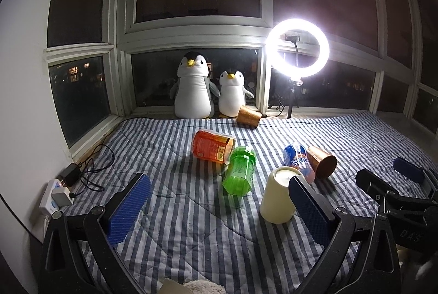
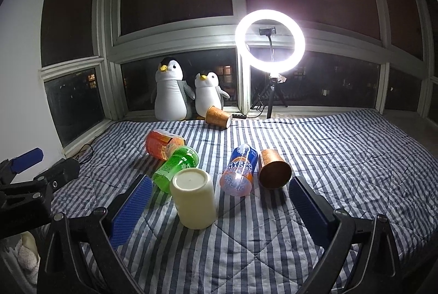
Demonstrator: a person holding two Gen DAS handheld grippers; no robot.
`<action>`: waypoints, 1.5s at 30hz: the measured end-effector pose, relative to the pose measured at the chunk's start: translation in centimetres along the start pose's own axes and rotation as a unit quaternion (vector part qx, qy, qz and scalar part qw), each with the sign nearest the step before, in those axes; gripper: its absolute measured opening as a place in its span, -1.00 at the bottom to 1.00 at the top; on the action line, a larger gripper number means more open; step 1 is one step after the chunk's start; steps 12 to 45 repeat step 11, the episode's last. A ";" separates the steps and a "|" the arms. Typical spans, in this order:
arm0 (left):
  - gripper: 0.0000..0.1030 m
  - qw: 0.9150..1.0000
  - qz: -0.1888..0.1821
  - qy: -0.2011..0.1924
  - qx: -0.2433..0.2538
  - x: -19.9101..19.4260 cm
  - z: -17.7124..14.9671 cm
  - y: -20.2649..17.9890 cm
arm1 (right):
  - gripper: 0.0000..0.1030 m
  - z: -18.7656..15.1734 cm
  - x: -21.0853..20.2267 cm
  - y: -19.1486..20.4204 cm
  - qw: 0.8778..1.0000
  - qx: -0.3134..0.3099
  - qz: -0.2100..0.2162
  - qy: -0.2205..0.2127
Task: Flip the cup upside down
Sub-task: 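Open the right gripper and withdraw it from the upside-down cup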
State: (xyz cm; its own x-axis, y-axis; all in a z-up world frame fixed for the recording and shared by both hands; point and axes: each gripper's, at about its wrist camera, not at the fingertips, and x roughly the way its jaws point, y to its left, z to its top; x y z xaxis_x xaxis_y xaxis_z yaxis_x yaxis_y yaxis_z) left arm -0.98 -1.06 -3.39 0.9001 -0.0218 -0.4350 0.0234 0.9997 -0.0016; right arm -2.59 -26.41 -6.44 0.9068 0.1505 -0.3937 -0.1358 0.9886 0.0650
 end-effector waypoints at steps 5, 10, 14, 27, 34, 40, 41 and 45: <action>0.99 1.000 0.000 0.000 -0.001 -0.1 0.1 0.0 | 0.92 0.0 0.0 0.1 1.000 0.000 0.000 0.001; 0.99 1.000 0.003 -0.003 0.001 -0.1 0.2 0.0 | 0.92 0.0 0.2 0.0 1.000 0.001 0.001 0.004; 0.99 1.000 0.003 -0.003 0.001 -0.1 0.2 0.0 | 0.92 -0.1 0.2 0.0 1.000 0.001 0.002 0.005; 0.99 1.000 0.003 -0.003 0.001 -0.1 0.2 0.0 | 0.92 -0.1 0.2 0.0 1.000 0.001 0.002 0.005; 0.99 1.000 0.003 -0.003 0.001 -0.1 0.2 0.0 | 0.92 -0.1 0.2 0.0 1.000 0.001 0.002 0.005; 0.99 1.000 0.003 -0.003 0.001 -0.1 0.2 0.0 | 0.92 -0.1 0.2 0.0 1.000 0.001 0.002 0.005; 0.99 1.000 0.003 -0.003 0.001 -0.1 0.2 0.0 | 0.92 -0.1 0.2 0.0 1.000 0.001 0.002 0.005; 0.99 1.000 0.003 -0.003 0.001 -0.1 0.2 0.0 | 0.92 -0.1 0.2 0.0 1.000 0.001 0.002 0.005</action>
